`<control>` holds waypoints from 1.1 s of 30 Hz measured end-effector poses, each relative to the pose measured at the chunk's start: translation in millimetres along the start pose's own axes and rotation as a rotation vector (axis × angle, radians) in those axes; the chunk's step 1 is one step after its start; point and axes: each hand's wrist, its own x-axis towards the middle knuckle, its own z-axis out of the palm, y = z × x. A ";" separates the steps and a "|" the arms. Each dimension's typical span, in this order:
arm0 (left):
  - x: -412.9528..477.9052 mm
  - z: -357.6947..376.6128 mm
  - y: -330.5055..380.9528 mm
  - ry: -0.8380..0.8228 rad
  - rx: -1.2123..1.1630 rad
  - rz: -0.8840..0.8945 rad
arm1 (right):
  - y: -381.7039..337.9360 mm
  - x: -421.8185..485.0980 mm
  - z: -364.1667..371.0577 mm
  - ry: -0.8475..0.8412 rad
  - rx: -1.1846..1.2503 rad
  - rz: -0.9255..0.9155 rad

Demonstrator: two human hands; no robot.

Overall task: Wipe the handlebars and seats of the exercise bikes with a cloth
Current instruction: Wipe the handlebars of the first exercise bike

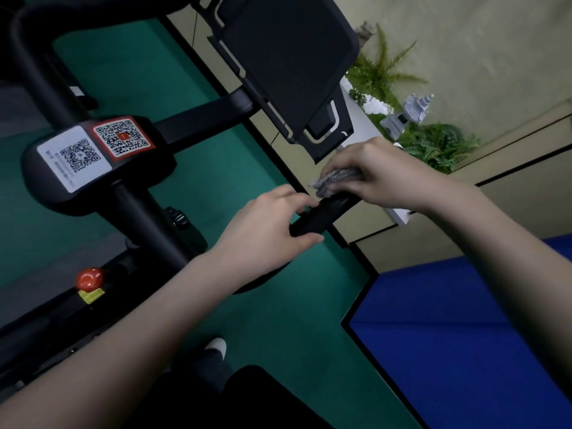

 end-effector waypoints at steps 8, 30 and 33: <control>0.1 0.7 -0.2 -0.010 0.008 -0.011 | 24.8 11.6 -21.1 -0.025 -0.016 0.103; 17.3 4.5 23.3 -0.050 0.036 -0.041 | 64.4 -18.8 -9.9 0.470 1.030 0.379; 28.4 14.1 29.6 -0.062 0.034 -0.058 | 45.1 -22.7 20.6 0.884 1.062 0.402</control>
